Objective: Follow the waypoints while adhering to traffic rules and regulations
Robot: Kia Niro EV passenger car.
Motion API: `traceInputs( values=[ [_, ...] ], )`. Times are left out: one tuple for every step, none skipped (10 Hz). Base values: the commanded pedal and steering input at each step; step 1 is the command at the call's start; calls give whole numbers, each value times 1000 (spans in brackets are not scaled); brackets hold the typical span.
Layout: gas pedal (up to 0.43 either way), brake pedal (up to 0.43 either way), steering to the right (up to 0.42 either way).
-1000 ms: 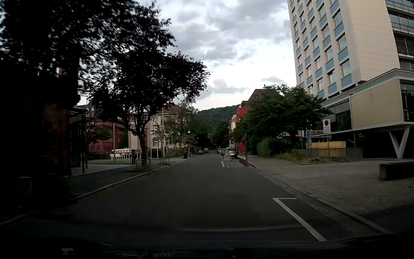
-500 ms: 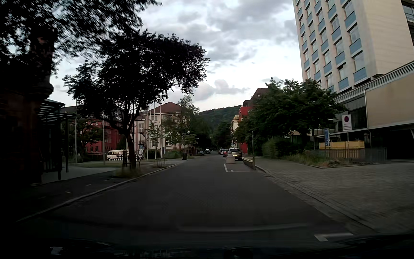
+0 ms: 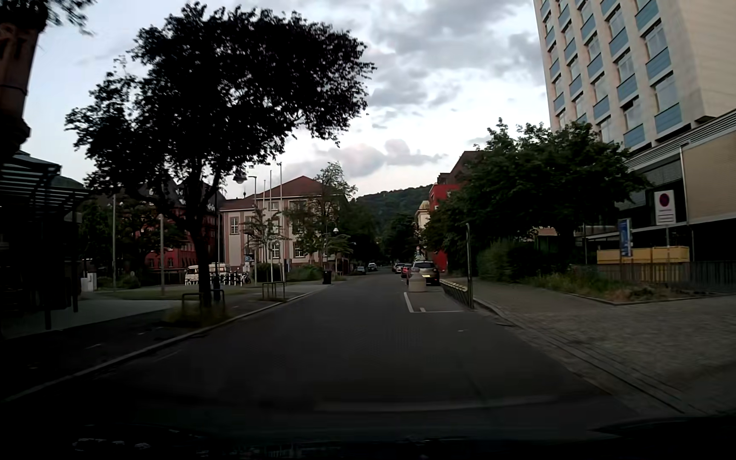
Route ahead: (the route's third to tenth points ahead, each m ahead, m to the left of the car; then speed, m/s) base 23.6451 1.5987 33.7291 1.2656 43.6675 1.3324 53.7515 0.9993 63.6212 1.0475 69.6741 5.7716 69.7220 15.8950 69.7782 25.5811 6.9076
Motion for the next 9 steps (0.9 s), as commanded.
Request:
traceInputs(
  values=[
    [87, 0, -11],
    [87, 0, -11],
    [87, 0, -10],
    [87, 0, -11],
    [87, 0, -11],
    [98, 0, -14],
    [98, 0, -16],
    [98, 0, -17],
    [98, 0, -17]
  ],
)
